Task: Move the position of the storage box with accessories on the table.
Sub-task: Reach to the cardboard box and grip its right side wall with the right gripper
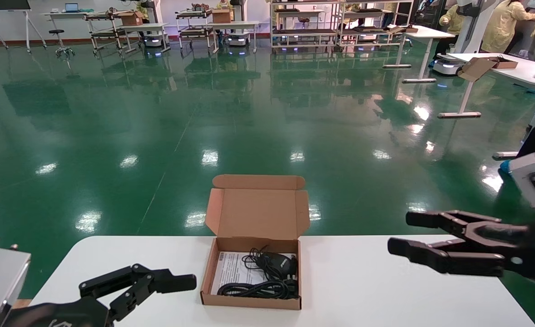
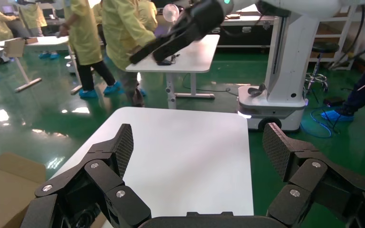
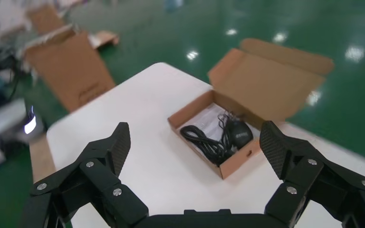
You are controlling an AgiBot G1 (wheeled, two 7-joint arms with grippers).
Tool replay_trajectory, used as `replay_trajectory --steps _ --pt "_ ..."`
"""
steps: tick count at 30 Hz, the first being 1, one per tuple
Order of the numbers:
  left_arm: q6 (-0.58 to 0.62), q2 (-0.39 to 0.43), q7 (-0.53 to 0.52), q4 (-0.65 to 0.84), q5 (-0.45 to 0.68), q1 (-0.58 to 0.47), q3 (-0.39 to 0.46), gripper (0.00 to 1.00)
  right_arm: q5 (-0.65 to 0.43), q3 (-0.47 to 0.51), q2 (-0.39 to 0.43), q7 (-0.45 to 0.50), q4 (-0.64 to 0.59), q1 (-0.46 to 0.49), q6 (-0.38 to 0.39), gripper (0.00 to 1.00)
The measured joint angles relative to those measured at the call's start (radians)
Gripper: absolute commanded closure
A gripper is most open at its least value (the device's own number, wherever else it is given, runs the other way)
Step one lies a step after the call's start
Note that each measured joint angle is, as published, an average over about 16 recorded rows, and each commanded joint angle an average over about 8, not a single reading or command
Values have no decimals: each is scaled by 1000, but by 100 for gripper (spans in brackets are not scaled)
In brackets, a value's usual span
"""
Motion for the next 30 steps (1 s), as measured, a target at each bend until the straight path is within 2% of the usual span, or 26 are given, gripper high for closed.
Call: replay_trajectory --steps 5,12,24,30 --pt "0 0 0 0 0 0 0 0 -6 -21 -76 82 -58 -33 84 0" --pt "0 0 0 0 0 0 0 0 -66 -73 -225 160 -142 -40 214 0" --pt "0 0 0 0 0 0 0 0 -242 -191 -503 195 -361 61 357 0" --pt "0 0 0 0 0 0 0 0 -322 -245 -614 209 -479 113 421 0"
